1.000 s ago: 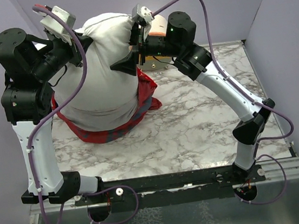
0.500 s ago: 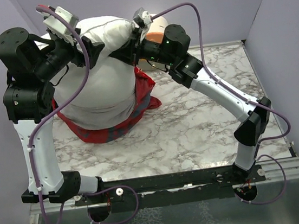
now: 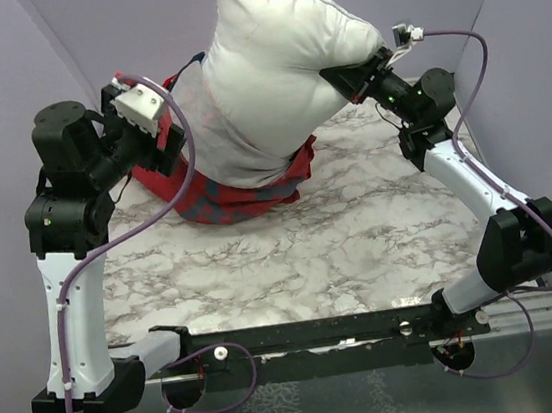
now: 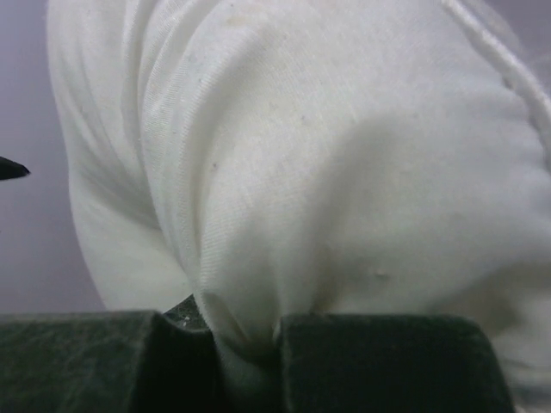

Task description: Remove the pillowcase from the pillow

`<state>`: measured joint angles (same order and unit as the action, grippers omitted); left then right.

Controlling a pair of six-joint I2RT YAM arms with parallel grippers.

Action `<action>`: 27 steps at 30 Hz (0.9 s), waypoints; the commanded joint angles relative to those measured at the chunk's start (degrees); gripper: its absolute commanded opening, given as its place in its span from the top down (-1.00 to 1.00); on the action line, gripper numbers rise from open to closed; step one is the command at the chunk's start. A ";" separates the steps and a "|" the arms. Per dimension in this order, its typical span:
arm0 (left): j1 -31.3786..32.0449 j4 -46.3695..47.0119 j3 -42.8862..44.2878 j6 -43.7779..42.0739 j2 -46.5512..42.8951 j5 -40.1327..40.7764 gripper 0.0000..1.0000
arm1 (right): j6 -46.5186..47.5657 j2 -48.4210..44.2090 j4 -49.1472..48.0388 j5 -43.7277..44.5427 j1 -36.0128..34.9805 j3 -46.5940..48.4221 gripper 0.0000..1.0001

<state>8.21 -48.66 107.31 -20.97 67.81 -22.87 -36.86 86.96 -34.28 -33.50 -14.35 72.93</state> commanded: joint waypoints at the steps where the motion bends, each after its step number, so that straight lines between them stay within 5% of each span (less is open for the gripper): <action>1: -0.28 -0.98 -10.98 -4.64 -4.52 4.34 -0.60 | -6.02 -3.03 -10.97 -7.46 2.43 -5.22 0.99; 5: -4.46 0.70 -23.48 -10.26 -7.70 4.36 -0.57 | -6.32 -4.47 -11.73 -9.09 4.51 -8.11 0.98; 13: -30.22 -0.13 -27.47 -18.73 1.40 -20.39 -0.51 | -5.96 -6.52 -12.43 -14.26 6.26 -9.72 0.98; 17: -31.08 -0.47 -30.21 -22.17 2.17 -28.47 -0.57 | -7.80 -5.87 -14.77 -16.71 6.27 -9.89 0.98; 22: -30.97 15.90 -40.13 -15.80 0.12 -31.02 -0.61 | -9.82 -5.28 -17.07 -19.39 6.26 -10.11 0.98; 27: -28.53 21.72 -42.93 -14.28 2.65 -34.91 -0.58 | -13.16 -4.47 -19.70 -19.88 6.26 -9.99 0.98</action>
<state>-22.41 -36.56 66.39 -37.15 69.54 -51.03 -46.35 82.30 -49.47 -51.42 -8.29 63.09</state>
